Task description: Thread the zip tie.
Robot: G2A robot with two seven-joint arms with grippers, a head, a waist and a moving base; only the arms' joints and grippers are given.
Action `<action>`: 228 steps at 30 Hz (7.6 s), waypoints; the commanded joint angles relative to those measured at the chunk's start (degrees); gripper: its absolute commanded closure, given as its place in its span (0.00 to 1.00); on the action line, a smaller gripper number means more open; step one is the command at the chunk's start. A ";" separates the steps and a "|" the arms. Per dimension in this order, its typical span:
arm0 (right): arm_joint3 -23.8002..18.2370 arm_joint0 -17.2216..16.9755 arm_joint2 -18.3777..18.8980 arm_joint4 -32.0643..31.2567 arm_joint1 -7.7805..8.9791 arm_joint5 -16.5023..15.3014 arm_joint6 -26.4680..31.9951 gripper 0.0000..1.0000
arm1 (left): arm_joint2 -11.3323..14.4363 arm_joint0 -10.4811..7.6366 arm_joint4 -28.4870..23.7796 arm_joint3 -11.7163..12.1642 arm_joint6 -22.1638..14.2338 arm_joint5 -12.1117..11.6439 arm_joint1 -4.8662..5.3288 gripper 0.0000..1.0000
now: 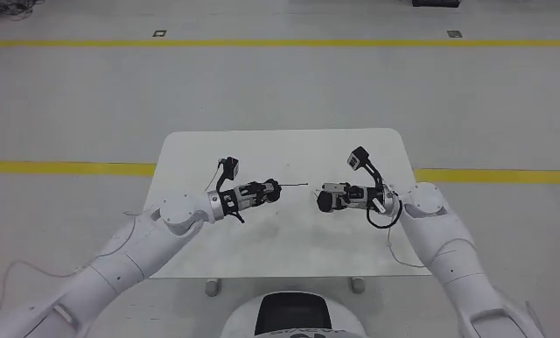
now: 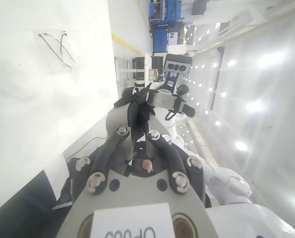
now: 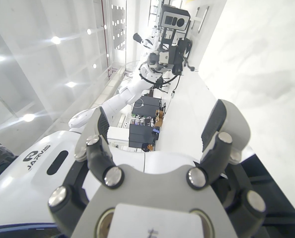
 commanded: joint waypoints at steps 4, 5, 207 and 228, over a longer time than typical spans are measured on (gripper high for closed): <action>2.26 0.69 0.99 2.41 -1.44 0.00 3.05 0.00 | -0.42 0.20 1.01 -0.10 -1.19 -1.09 -0.43 1.00; 2.26 0.69 0.99 2.41 -1.44 0.00 3.05 0.00 | -0.50 0.26 1.23 -0.14 -1.59 -1.72 -0.50 1.00; -0.99 0.82 -8.42 1.15 0.60 0.00 -2.55 1.00 | -4.18 4.50 0.23 3.21 -10.15 -3.37 -5.89 0.00; -2.00 0.67 -8.82 1.20 1.10 0.00 -2.30 1.00 | -5.73 5.24 1.14 3.28 -11.98 -2.15 -6.59 0.00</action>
